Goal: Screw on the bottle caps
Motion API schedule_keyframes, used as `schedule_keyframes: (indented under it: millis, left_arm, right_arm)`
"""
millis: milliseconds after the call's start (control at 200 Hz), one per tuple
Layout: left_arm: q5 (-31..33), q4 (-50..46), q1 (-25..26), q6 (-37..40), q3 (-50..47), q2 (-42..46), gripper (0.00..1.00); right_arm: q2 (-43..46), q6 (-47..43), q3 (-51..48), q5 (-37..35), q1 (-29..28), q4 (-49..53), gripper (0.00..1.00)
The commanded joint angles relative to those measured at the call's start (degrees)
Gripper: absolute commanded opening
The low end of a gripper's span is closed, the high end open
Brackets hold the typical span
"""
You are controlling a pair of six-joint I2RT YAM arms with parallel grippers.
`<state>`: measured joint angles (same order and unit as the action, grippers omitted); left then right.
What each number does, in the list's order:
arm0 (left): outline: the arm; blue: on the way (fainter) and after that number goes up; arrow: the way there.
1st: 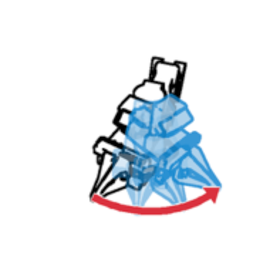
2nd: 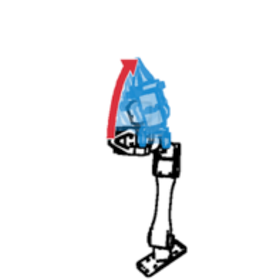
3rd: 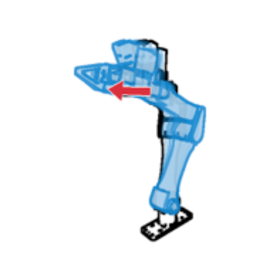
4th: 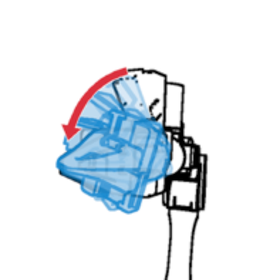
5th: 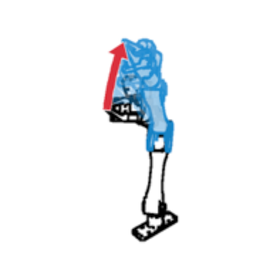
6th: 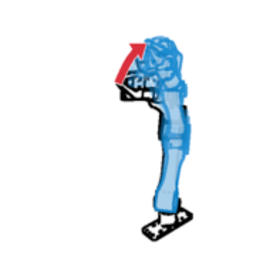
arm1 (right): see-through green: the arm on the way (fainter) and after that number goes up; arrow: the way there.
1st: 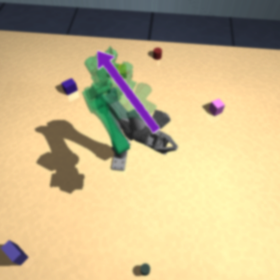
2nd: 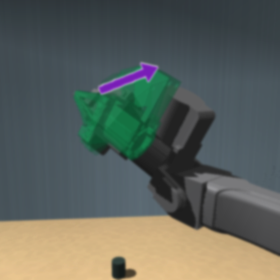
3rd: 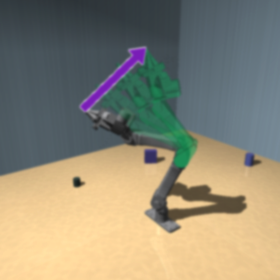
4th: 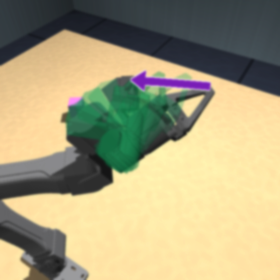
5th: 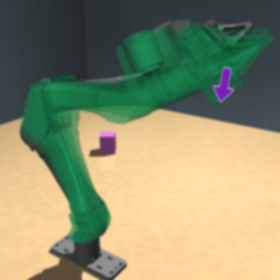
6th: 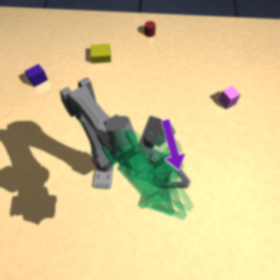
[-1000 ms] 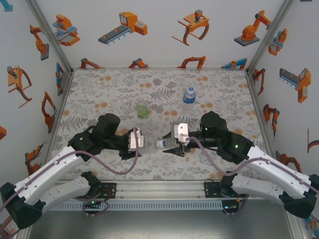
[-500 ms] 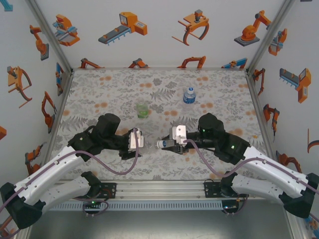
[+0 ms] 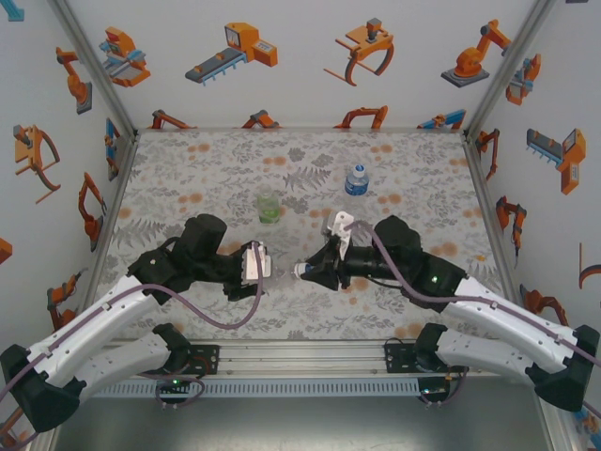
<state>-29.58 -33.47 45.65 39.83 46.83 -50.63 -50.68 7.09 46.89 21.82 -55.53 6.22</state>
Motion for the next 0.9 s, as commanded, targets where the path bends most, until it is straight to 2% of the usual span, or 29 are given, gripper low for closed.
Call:
schedule_keyframes:
  millis: [0, 70, 125, 245, 360, 416, 516, 586, 896]
  left_arm:
    - [-2.9, 0.8, 0.2, 1.2, 0.6, 1.1, 0.0]
    - [-3.0, 0.9, 0.2, 1.1, 0.7, 1.0, 0.0]
    - [-3.1, 0.9, 0.2, 1.0, 0.7, 0.8, 0.0]
    - [-3.1, 0.9, 0.2, 1.2, 0.7, 0.7, 0.0]
    - [-3.2, 1.0, 0.2, 1.1, 0.8, 0.4, 0.0]
    - [-3.5, 1.0, 0.2, 1.1, 0.8, 0.4, 0.0]
    - [-3.6, 1.0, 0.3, 1.1, 0.8, 0.5, 0.0]
    - [-3.5, 1.0, 0.2, 1.2, 0.7, 0.7, 0.0]
    - [-3.8, 1.1, 0.3, 1.4, 0.5, 1.2, 0.0]
  right_arm:
    - [0.2, 27.8, -1.4, -12.9, 0.2, -1.7, 0.05]
    - [0.7, 43.6, -2.3, -18.7, 0.2, 1.1, 0.02]
    - [1.1, 55.1, -3.6, -20.4, 0.2, 2.2, 0.0]
    - [1.1, 67.4, -4.3, -20.5, 0.3, 3.8, 0.0]
    - [0.3, 65.8, -2.3, -20.7, 0.2, 5.3, 0.01]
    - [-0.1, 62.8, -1.4, -21.0, 0.3, 6.4, 0.08]
    - [-0.5, 58.7, 0.3, -22.3, 0.3, 9.1, 0.29]
    - [-0.4, 56.6, 0.9, -23.8, 0.3, 10.0, 0.36]
    - [-1.0, 52.1, 1.3, -25.6, 0.4, 8.2, 0.4]
